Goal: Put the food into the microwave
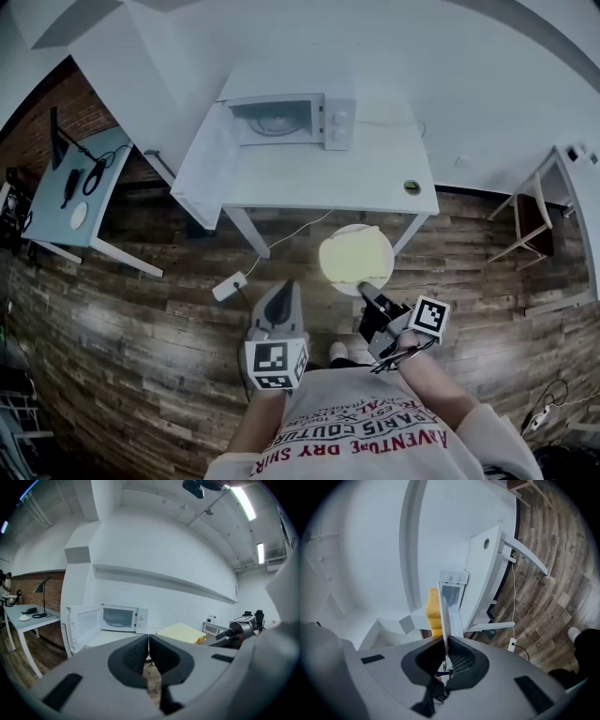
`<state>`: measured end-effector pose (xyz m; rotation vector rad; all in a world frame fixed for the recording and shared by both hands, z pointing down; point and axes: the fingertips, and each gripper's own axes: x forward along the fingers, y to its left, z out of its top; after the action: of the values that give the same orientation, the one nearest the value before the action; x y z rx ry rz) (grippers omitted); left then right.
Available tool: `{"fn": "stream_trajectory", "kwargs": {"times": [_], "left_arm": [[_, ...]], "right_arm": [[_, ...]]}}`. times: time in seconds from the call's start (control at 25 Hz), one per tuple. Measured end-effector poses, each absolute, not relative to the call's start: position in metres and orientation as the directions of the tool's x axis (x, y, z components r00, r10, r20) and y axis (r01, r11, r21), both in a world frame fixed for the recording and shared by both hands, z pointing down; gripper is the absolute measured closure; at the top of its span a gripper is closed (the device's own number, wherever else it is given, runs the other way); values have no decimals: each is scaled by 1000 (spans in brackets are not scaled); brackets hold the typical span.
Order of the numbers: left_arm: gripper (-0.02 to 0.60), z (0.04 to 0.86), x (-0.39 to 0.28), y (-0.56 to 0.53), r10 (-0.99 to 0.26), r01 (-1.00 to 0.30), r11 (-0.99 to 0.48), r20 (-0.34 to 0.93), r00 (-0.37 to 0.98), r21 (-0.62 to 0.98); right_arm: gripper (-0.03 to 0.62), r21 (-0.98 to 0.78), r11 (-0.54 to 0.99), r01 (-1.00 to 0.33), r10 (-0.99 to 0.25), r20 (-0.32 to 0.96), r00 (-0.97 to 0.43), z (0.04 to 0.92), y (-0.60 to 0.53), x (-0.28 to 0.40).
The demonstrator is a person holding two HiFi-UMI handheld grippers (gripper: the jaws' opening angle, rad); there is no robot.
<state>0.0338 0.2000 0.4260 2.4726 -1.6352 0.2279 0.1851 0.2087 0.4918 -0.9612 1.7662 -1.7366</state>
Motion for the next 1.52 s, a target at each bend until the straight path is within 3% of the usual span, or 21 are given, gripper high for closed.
{"fn": "stream_trajectory", "kwargs": {"times": [0.64, 1.16, 1.52], "left_arm": [[574, 430, 34, 58, -869, -896, -440, 226, 440, 54], [574, 412, -36, -118, -815, -835, -550, 214, 539, 7], [574, 425, -68, -183, -801, -829, -558, 242, 548, 28]], "right_arm": [[571, -990, -107, -95, -790, 143, -597, 502, 81, 179], [571, -989, -145, -35, -842, 142, -521, 496, -78, 96], [571, -980, -197, -7, -836, 172, -521, 506, -141, 58]]}}
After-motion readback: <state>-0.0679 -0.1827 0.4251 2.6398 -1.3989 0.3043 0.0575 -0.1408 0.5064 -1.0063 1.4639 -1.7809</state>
